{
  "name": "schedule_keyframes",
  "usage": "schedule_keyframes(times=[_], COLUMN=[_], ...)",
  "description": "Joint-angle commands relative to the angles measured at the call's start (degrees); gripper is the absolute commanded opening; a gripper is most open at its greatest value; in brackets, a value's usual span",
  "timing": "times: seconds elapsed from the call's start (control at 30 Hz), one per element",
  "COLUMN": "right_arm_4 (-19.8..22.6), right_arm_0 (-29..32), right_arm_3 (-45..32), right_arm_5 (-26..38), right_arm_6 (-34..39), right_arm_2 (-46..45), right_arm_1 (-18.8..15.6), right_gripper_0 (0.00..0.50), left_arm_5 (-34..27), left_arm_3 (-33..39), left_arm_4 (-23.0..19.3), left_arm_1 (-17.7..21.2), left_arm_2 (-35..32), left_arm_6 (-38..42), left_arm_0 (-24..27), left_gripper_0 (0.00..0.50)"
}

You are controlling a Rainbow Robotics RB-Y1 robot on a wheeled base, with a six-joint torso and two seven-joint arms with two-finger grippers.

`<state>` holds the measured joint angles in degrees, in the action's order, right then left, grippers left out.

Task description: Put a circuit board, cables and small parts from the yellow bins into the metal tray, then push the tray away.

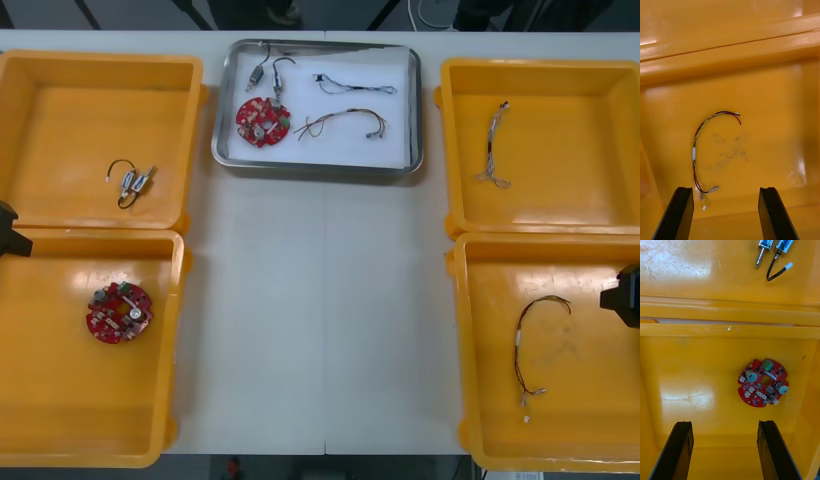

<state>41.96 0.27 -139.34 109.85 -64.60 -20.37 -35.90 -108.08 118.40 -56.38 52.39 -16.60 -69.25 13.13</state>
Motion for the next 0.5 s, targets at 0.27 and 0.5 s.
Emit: schedule_keyframes(times=[0.27, 0.5], right_arm_4=[0.1, 0.1], right_arm_0=[1.0, 1.0], right_arm_3=[-1.3, -1.3], right_arm_5=[0.2, 0.2], right_arm_6=[-1.7, -1.7], right_arm_2=[4.1, 4.1], right_arm_1=[-2.9, -2.9], right_gripper_0=[0.5, 0.5], left_arm_5=[0.4, 0.4], left_arm_3=[1.5, 1.5], left_arm_4=[0.0, 0.0], left_arm_1=[2.6, 2.6], left_arm_2=[-1.8, -1.8], left_arm_6=[-6.6, -6.6], left_arm_0=[-1.2, -1.2], left_gripper_0=[0.5, 0.5])
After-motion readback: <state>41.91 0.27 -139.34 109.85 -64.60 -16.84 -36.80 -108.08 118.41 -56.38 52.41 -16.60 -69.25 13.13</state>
